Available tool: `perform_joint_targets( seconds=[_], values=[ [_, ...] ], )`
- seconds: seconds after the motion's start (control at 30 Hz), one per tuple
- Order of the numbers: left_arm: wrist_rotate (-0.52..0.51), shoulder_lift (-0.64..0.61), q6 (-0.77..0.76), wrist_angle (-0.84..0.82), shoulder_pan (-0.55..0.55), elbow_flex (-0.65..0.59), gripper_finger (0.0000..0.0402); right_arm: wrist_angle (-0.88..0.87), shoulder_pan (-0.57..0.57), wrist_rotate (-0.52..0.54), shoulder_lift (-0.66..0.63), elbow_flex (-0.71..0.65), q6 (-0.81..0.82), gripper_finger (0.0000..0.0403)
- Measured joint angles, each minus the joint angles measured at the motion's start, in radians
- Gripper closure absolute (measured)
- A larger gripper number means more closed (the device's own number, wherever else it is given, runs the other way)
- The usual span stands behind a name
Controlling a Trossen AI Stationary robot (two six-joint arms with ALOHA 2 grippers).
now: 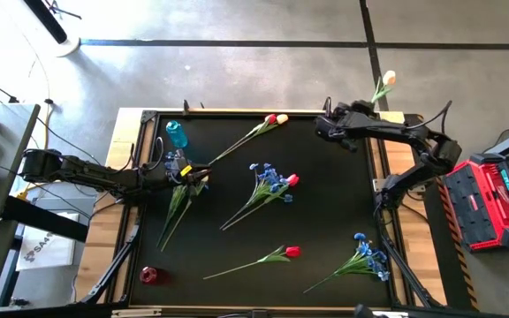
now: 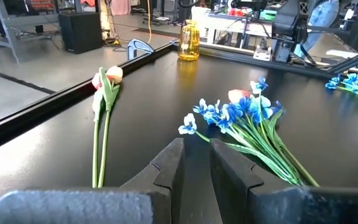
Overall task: Sort flowers into vase by color
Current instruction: Put the right yellow flower into the yellow vase, then put the top yellow flower into the yellow vase
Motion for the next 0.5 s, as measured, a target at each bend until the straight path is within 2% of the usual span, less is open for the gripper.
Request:
perform_joint_targets(
  seconds=[0.1,0.23,0.37,0.5],
  values=[
    [0.000,0.000,0.000,0.000,0.000,0.000,0.0340,0.079,0.000,-0.016,0.000,0.000,-0.131,0.0324],
    [0.000,0.000,0.000,0.005,0.000,0.000,0.0340,0.209,0.000,-0.096,0.000,0.000,-0.344,0.0295],
    [-0.001,0.000,0.000,0.018,0.000,0.000,0.0340,0.297,0.000,-0.219,0.000,0.007,-0.519,0.0281],
    [0.000,0.000,0.019,0.002,-0.002,0.000,0.0337,0.280,0.000,-0.371,0.000,0.056,-0.593,0.0279]
  ],
)
